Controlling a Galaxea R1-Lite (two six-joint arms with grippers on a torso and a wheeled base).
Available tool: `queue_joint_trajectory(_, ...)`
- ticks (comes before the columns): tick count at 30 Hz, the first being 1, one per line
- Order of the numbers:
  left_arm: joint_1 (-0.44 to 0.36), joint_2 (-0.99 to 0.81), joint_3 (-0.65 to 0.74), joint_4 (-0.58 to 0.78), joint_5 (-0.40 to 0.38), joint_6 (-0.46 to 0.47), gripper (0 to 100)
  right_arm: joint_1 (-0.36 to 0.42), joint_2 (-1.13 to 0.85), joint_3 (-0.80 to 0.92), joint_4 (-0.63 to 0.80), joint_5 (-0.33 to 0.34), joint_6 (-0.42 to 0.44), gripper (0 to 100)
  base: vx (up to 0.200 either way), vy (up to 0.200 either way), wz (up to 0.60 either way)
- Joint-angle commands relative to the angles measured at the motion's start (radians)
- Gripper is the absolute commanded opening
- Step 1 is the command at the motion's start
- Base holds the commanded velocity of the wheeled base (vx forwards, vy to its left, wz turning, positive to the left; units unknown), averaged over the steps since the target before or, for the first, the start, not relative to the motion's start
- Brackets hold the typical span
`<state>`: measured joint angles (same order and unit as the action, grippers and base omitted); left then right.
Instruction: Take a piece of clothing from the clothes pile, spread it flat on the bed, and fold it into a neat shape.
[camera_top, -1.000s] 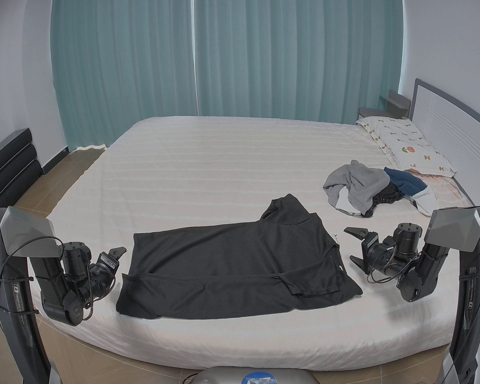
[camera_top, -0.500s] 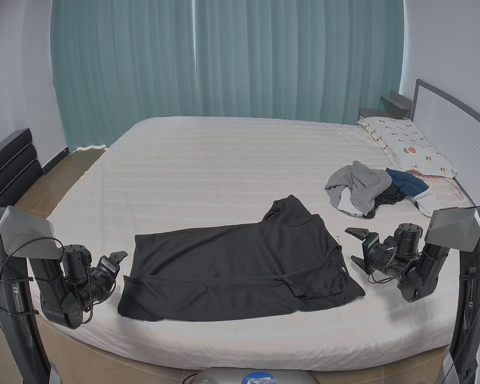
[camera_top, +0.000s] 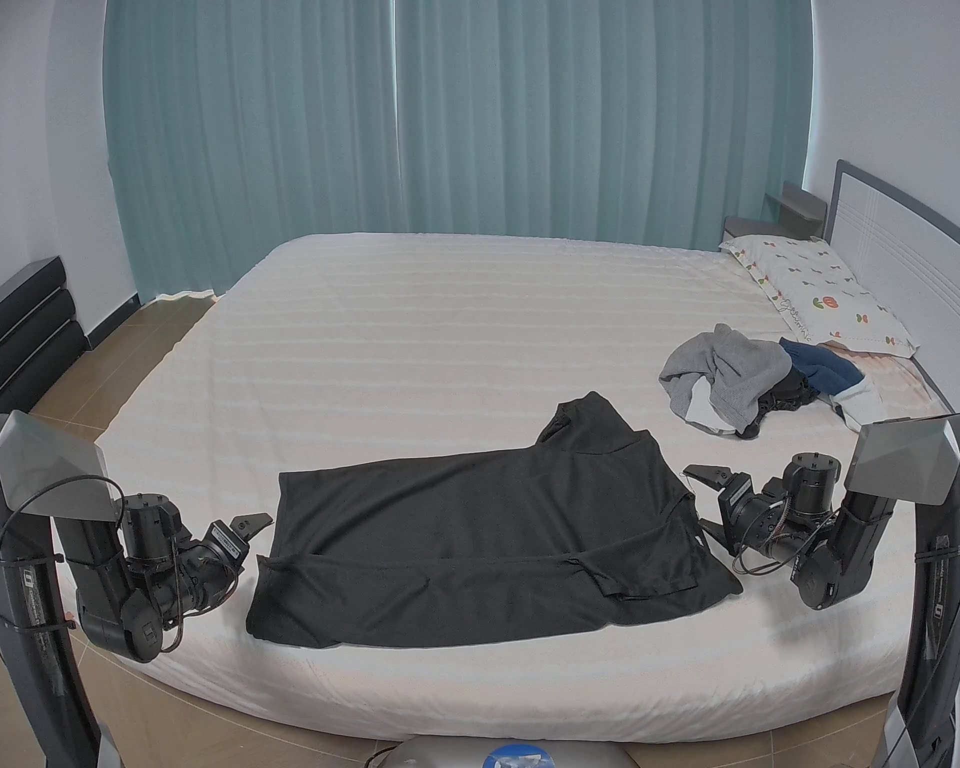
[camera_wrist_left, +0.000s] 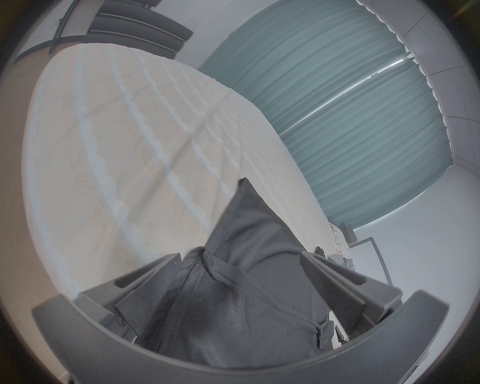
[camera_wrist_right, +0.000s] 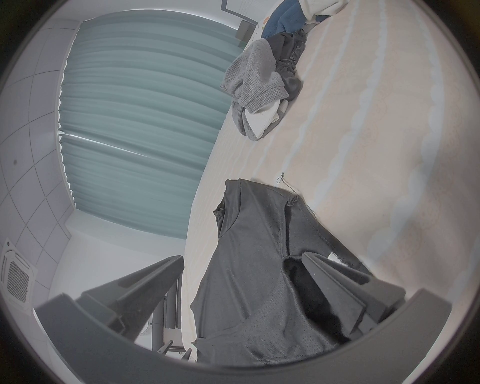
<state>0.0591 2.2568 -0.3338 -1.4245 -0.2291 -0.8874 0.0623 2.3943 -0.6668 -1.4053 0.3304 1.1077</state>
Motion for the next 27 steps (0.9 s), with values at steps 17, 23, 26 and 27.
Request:
queue_joint_trajectory(17,0.001,0.066,-0.050,0.010,-0.013,0.079,100,0.028,0.006,0.046,0.002,-0.008,-0.140,100,0.000,0.000,0.00)
queue_joint_trajectory(23,0.010,0.089,-0.021,-0.002,-0.002,0.101,100,0.053,0.020,0.042,0.000,-0.024,-0.143,100,0.000,0.000,0.00)
queue_joint_trajectory(26,0.011,0.084,-0.017,-0.004,-0.002,0.101,100,0.056,0.026,0.027,0.000,-0.025,-0.144,100,0.000,0.000,0.00)
queue_joint_trajectory(27,0.011,0.084,-0.013,-0.004,-0.001,0.099,100,0.054,0.028,0.024,0.000,-0.025,-0.143,100,0.000,0.000,0.00)
